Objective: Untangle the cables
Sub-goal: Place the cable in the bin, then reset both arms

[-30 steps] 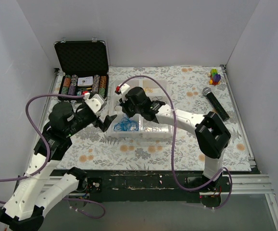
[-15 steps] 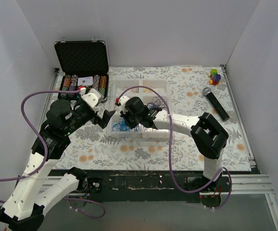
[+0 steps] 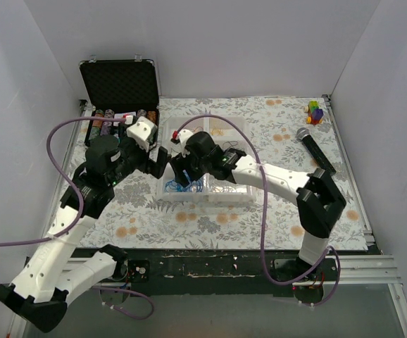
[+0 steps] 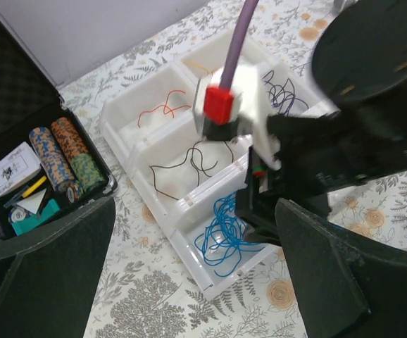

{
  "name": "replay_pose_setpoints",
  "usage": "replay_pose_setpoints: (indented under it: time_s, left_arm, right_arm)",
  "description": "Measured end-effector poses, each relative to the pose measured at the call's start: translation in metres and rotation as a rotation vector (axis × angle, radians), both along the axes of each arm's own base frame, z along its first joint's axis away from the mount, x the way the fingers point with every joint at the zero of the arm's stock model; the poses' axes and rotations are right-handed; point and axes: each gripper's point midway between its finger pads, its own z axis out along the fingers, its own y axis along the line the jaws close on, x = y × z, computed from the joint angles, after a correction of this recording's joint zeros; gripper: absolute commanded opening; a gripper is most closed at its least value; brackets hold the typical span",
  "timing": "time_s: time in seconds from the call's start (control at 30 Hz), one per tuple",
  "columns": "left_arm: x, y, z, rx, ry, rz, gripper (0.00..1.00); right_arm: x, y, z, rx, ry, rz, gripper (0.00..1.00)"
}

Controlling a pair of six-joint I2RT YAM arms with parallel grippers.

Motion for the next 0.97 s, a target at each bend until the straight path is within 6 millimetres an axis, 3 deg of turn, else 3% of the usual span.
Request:
replay_pose_setpoints:
  time_s: [0.13, 0.3, 0.4, 0.57, 0.67, 0.83, 0.97]
  left_arm:
    - [0.011, 0.000, -0.008, 0.018, 0.064, 0.038, 0.98]
    - [0.027, 0.003, 0.022, -0.012, 0.042, 0.098, 0.98]
    - [0.031, 0.008, 0.033, -0.040, 0.030, 0.126, 0.98]
    - [0.041, 0.024, 0.031, -0.076, 0.057, 0.197, 0.98]
    - [0.059, 0.046, 0.020, -0.097, 0.100, 0.275, 0.98]
    - [0.096, 0.089, -0.025, -0.113, 0.239, 0.396, 0.98]
    - [0.099, 0.119, -0.060, -0.130, 0.322, 0.460, 0.98]
  right_arm:
    - [-0.003, -0.002, 0.058, 0.087, -0.048, -0.006, 0.83]
    - [-0.012, -0.026, 0.112, 0.180, -0.091, -0.035, 0.84]
    - [-0.031, -0.054, 0.132, 0.227, -0.106, -0.063, 0.87]
    - [-0.051, -0.111, 0.150, 0.268, -0.133, -0.198, 0.89]
    - [-0.056, -0.136, 0.153, 0.270, -0.143, -0.274, 0.90]
    - [-0.062, -0.163, 0.142, 0.242, -0.139, -0.349, 0.91]
    - [-0.064, -0.174, 0.133, 0.204, -0.128, -0.384, 0.92]
